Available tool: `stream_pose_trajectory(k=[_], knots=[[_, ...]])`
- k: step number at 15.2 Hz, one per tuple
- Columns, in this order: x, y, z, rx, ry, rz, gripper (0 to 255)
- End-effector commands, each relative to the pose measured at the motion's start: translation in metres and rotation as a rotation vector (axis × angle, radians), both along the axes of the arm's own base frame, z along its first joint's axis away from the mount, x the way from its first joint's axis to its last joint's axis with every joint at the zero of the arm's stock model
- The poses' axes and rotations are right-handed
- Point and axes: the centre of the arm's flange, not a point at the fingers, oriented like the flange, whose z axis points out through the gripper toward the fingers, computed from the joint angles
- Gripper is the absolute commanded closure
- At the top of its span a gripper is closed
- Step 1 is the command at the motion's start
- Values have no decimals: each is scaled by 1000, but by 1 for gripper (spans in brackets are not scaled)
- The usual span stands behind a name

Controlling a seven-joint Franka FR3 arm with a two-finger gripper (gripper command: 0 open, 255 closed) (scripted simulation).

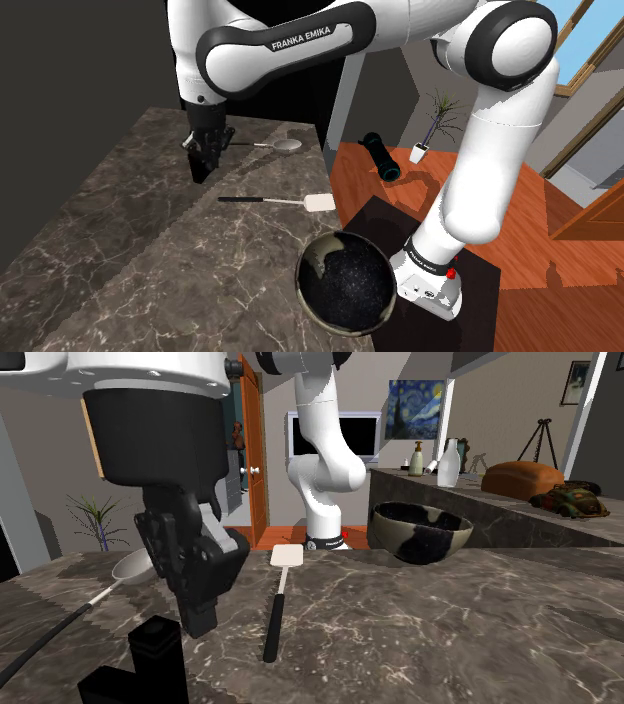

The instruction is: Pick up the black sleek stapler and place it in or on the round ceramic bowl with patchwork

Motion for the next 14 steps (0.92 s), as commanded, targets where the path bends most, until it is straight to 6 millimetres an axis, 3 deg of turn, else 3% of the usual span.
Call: stream_pose_trajectory(k=[1, 3, 4, 8, 9, 14], knots=[[0, 0, 0, -1, 0, 0, 255], [0, -1, 0, -1, 0, 0, 255], [0, -1, 0, -1, 0, 0, 0], [35, 29, 26, -59, -55, -378, 0], [35, 30, 26, -60, -56, -385, 0], [36, 28, 0, -60, -56, -385, 0]])
